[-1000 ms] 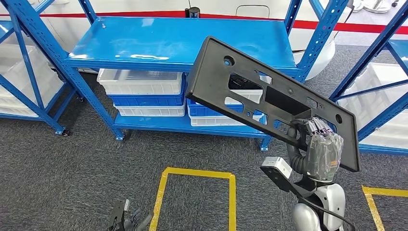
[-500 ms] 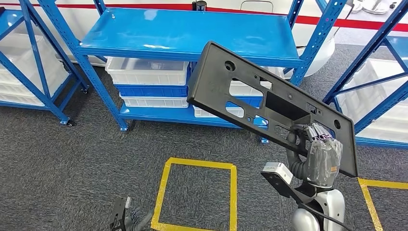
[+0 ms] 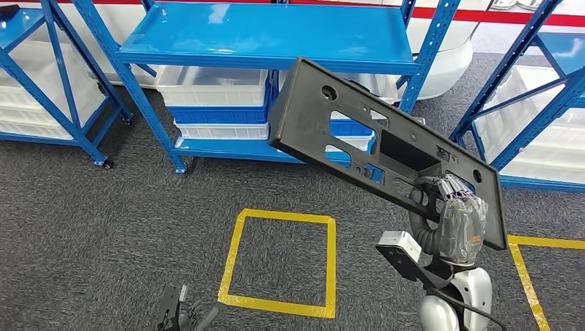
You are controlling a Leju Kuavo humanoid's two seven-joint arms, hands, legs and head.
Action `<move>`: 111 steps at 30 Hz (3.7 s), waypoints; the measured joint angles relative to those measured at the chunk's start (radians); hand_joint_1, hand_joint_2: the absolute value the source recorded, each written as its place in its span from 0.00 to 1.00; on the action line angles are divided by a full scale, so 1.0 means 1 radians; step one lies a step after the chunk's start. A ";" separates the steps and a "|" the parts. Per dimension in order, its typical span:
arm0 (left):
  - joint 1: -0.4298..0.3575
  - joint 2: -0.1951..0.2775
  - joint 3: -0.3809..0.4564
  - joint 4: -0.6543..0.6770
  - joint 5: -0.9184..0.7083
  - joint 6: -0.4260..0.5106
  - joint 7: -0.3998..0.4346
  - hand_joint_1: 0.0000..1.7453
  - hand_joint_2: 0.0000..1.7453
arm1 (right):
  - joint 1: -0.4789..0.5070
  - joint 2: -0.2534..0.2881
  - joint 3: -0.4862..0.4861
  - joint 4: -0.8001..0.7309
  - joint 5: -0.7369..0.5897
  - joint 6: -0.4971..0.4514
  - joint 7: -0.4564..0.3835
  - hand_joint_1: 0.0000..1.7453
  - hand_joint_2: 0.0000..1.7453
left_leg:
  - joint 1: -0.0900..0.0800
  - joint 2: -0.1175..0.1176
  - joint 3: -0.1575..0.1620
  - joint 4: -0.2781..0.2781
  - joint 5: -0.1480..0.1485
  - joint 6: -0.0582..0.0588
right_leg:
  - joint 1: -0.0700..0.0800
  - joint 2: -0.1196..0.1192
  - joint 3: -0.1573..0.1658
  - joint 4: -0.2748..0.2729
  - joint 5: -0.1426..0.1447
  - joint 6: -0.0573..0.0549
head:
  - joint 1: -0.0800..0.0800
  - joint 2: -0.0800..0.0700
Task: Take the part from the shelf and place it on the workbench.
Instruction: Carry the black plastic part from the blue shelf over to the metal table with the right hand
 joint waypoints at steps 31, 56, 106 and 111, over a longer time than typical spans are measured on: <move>0.019 -0.004 0.013 -0.003 0.010 0.006 -0.015 0.00 1.00 | -0.039 -0.017 0.024 0.027 -0.054 -0.010 -0.035 1.00 1.00 | 0.002 0.002 -0.051 0.039 0.025 -0.008 | 0.001 -0.003 0.040 0.002 -0.034 -0.004 | -0.003 0.000; 0.031 -0.010 0.032 -0.004 0.019 0.006 -0.023 0.00 1.00 | -0.010 -0.013 0.014 0.012 -0.097 -0.011 -0.043 1.00 1.00 | -0.002 0.009 -0.173 0.163 -0.049 -0.016 | -0.004 0.019 0.093 -0.001 -0.073 -0.018 | 0.007 0.000; 0.038 -0.008 0.039 -0.003 -0.013 0.024 -0.039 0.00 1.00 | 0.049 -0.007 -0.024 -0.041 -0.089 0.031 -0.035 1.00 1.00 | -0.002 0.068 -0.020 -0.119 0.079 0.032 | -0.018 0.000 -0.030 0.208 -0.140 0.038 | 0.011 0.000; 0.034 -0.006 0.039 -0.004 -0.013 0.028 -0.042 0.00 1.00 | 0.050 -0.002 -0.024 -0.045 -0.079 0.031 -0.036 1.00 1.00 | -0.004 0.121 -0.035 -0.095 0.070 -0.001 | -0.013 -0.057 0.097 0.000 -0.096 0.029 | 0.008 0.000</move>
